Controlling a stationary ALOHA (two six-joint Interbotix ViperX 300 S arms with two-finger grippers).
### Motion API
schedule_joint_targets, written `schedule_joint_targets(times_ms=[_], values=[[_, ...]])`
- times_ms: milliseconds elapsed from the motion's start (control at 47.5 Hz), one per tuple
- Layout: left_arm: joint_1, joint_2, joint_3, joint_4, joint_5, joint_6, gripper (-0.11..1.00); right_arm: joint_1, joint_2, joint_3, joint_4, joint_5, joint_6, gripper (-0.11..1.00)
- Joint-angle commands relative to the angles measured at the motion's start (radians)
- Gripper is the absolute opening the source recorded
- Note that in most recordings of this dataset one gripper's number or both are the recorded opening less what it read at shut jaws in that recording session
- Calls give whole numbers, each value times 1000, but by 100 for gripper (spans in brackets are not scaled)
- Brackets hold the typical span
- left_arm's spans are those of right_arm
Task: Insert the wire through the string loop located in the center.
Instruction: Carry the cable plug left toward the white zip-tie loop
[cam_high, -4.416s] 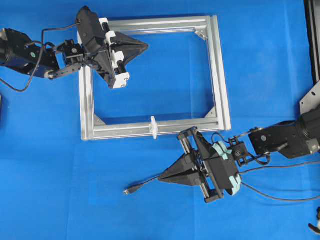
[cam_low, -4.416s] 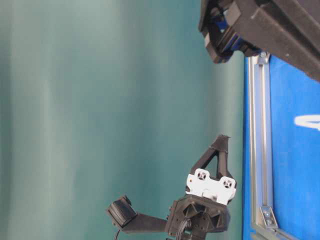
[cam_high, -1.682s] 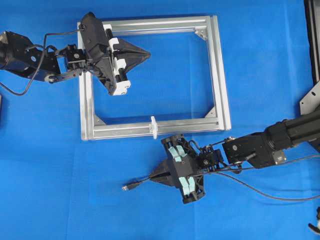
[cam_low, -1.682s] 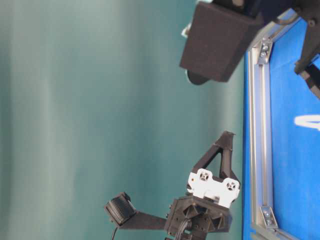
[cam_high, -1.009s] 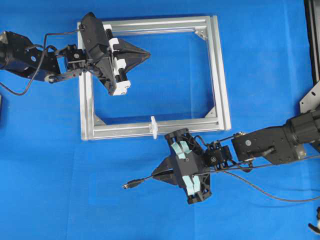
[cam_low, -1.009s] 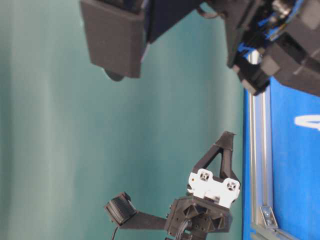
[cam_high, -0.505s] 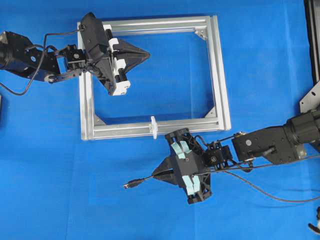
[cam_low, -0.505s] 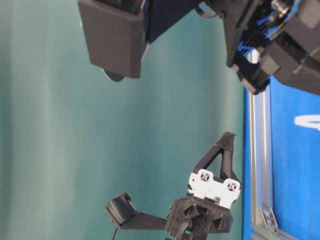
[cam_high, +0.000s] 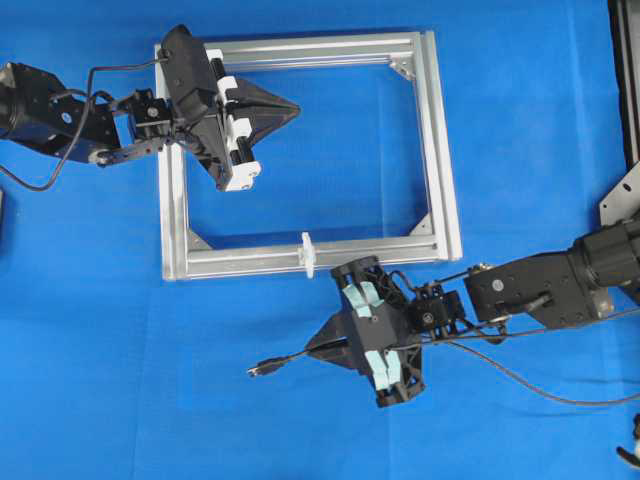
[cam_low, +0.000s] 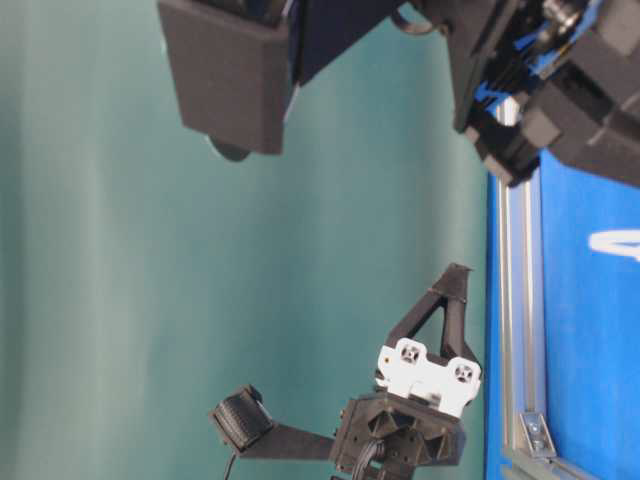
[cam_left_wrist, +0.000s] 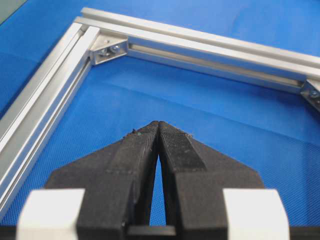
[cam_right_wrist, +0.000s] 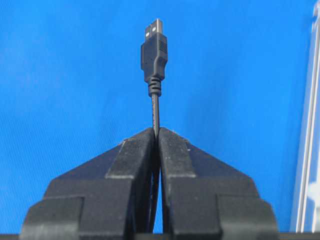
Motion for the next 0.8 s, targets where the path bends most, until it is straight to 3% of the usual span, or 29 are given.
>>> schedule_joint_targets(times_ms=[0,547,778], values=[[2,-31,-6,3,-5,0,0,0,-55,15,8,-8,2,-2],[0,-32,-5,3,-5,0,0,-2,-261,275,51,-8,2,-2],[0,-31,-5,3,-5,0,0,-5,-275,291,55,-14,-2,-2]])
